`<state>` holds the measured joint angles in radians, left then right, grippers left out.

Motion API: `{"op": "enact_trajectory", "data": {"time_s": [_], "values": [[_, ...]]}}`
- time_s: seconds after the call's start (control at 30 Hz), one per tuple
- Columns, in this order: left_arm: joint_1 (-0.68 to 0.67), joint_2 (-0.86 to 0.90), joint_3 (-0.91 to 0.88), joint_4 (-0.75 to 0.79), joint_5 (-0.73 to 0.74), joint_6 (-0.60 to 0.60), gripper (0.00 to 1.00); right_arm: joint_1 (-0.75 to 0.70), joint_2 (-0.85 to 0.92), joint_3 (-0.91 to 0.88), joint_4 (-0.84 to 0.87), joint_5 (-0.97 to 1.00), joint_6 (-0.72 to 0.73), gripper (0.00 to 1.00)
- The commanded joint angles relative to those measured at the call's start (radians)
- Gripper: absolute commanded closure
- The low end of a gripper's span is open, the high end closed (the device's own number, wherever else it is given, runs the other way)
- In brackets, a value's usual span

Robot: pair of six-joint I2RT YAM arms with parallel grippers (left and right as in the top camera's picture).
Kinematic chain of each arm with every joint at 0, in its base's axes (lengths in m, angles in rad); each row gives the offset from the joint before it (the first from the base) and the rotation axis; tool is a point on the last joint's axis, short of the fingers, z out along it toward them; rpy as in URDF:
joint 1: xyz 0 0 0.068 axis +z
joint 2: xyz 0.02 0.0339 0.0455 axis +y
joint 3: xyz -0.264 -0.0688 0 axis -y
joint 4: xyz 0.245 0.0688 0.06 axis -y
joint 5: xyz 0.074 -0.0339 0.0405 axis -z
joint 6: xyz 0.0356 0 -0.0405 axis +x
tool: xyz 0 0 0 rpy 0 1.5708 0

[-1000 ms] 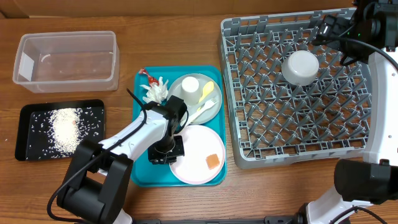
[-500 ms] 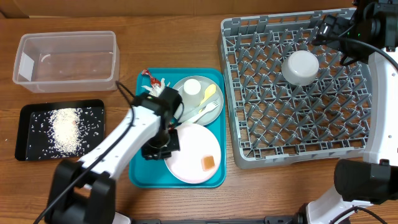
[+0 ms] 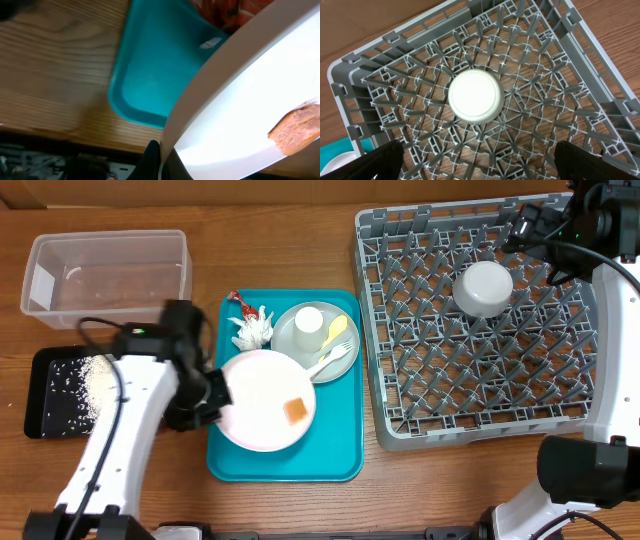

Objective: Sort waste into correct bins and load items into the dishwasher rack
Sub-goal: 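Lift the pink plate and carry it over the black tray, then tilt the pink plate, sliding the orange sponge onto the black tray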

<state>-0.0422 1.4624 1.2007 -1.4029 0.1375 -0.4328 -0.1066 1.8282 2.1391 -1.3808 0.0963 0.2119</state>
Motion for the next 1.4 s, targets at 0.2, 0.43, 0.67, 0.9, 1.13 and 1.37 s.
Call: {"op": "enact_trajectory", "data": {"time_s": [0.2,0.43,0.67,0.9,1.13,1.37], "values": [[0.152,-0.027,0.300,-0.159,-0.171,0.075,0.96,0.001,-0.013,0.005,0.002,0.008,-0.002,0.00],[0.263,-0.027,0.382,-0.123,-0.136,0.138,0.96,0.001,-0.013,0.005,0.002,0.008,-0.002,0.00],[0.391,0.006,0.382,-0.063,-0.113,0.142,0.96,0.001,-0.013,0.005,0.002,0.008,-0.002,0.00],[0.584,0.068,0.382,-0.044,-0.131,0.146,0.96,0.001,-0.013,0.005,0.002,0.008,-0.002,0.00],[0.719,0.082,0.382,0.072,-0.199,0.194,0.96,0.001,-0.013,0.005,0.002,0.008,-0.002,0.00],[0.739,0.082,0.382,0.129,-0.383,0.188,0.96,0.001,-0.013,0.005,0.002,0.008,-0.002,0.00]]}}
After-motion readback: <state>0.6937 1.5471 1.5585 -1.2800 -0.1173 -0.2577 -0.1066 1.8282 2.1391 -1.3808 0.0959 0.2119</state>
